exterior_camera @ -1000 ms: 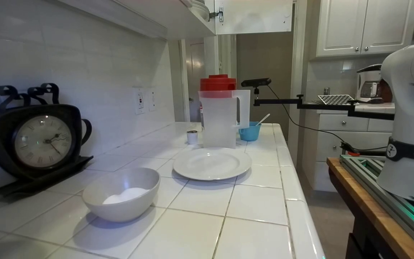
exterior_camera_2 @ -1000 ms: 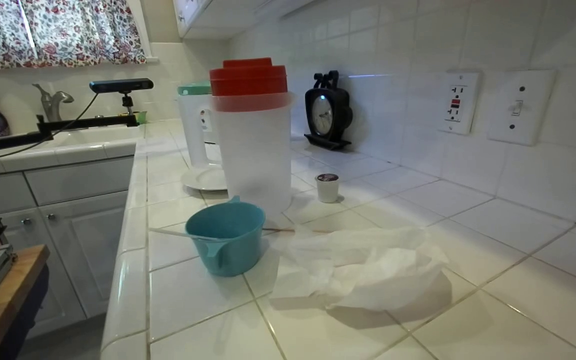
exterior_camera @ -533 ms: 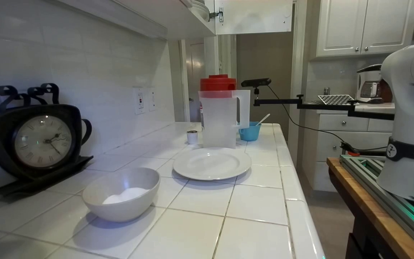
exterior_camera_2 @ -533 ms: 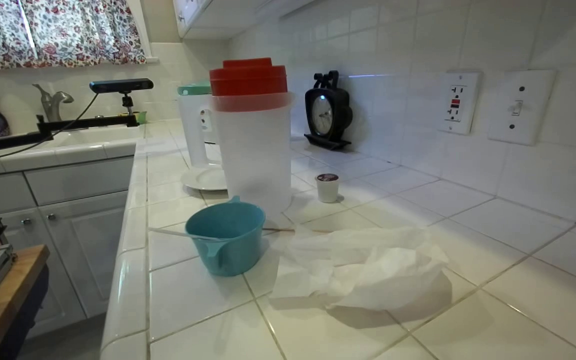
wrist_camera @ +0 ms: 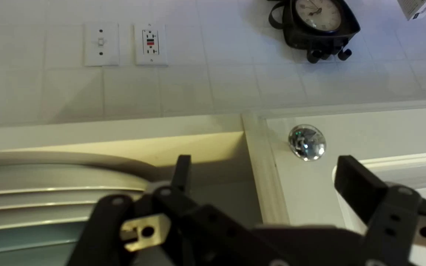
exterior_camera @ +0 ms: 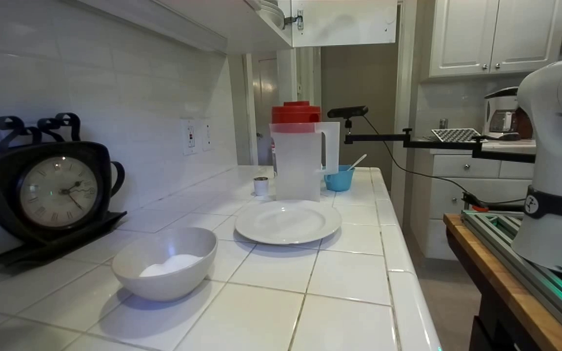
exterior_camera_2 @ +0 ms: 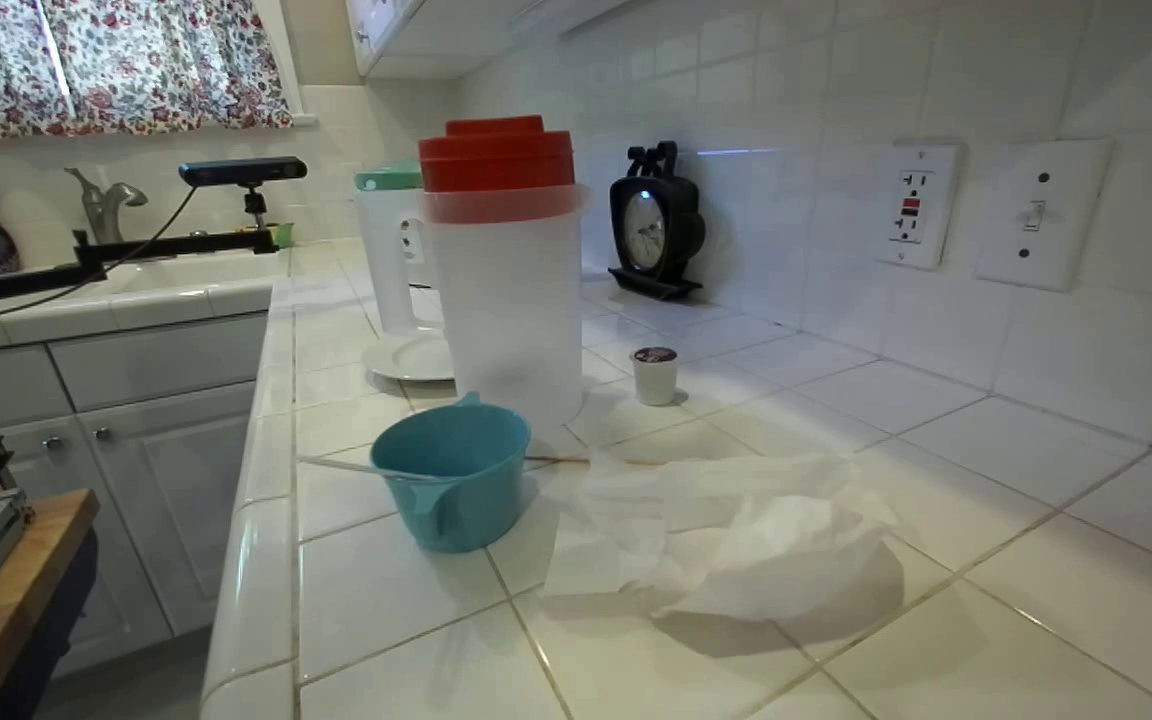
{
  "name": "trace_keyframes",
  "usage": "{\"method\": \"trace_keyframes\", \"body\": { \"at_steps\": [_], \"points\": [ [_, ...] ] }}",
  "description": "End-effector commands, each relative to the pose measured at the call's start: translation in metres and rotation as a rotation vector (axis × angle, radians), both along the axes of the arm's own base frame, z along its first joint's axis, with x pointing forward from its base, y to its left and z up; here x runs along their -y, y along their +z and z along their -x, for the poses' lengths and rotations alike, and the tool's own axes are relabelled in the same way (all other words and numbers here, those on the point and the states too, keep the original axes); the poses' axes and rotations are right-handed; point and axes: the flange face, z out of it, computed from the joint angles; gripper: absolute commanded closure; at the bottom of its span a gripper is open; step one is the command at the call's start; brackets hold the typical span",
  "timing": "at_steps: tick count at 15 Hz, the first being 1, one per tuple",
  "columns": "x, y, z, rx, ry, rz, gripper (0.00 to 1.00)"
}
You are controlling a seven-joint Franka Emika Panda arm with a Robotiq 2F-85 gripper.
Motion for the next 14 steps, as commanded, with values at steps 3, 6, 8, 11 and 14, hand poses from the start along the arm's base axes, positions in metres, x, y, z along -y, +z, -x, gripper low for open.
{"method": "trace_keyframes", "body": {
  "at_steps": [3, 6, 8, 11, 14],
  "points": [
    [0.006, 0.01, -0.005, 0.11, 0.106, -0.01, 0.0],
    [0.014, 0.012, -0.01, 0.179, 0.156, -0.024, 0.0],
    [0.019, 0.012, -0.013, 0.219, 0.198, -0.042, 0.0],
    [0.025, 0.012, -0.021, 0.284, 0.267, -0.066, 0.0],
    [0.025, 0.01, -0.033, 0.326, 0.342, -0.099, 0.0]
  ]
}}
